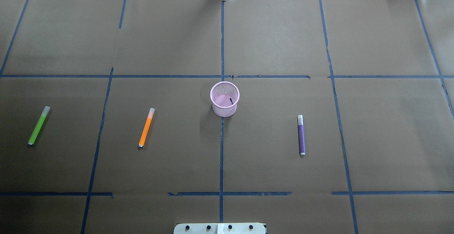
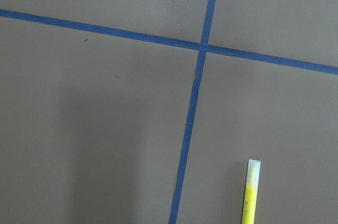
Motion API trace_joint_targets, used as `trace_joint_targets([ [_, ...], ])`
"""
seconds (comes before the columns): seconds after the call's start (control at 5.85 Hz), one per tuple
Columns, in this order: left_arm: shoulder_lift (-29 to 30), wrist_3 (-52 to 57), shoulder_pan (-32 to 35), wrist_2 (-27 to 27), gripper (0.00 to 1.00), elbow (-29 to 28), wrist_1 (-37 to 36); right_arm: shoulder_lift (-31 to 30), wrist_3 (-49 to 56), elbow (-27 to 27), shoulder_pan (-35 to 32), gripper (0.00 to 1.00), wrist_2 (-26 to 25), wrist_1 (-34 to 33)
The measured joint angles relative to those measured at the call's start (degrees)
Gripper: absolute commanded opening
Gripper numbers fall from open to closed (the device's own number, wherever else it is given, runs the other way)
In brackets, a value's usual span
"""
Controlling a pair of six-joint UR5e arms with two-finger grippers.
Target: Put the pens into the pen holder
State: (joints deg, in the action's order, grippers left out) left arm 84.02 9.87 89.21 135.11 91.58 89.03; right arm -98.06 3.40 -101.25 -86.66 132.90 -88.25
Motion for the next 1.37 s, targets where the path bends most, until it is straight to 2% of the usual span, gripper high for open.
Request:
trace_joint_targets([
  [1.03,0.23,-0.17,-0.03,0.06,1.00,0.12,-0.03,-0.28,0.36,0.18,0.00,1.00,-0.02,0.15],
  [1.37,3.02,-2.98,-0.33,0.00,1.00,0.24,-0.13,-0.79,0.95,1.72,0.00,1.00,-0.11,0.41],
])
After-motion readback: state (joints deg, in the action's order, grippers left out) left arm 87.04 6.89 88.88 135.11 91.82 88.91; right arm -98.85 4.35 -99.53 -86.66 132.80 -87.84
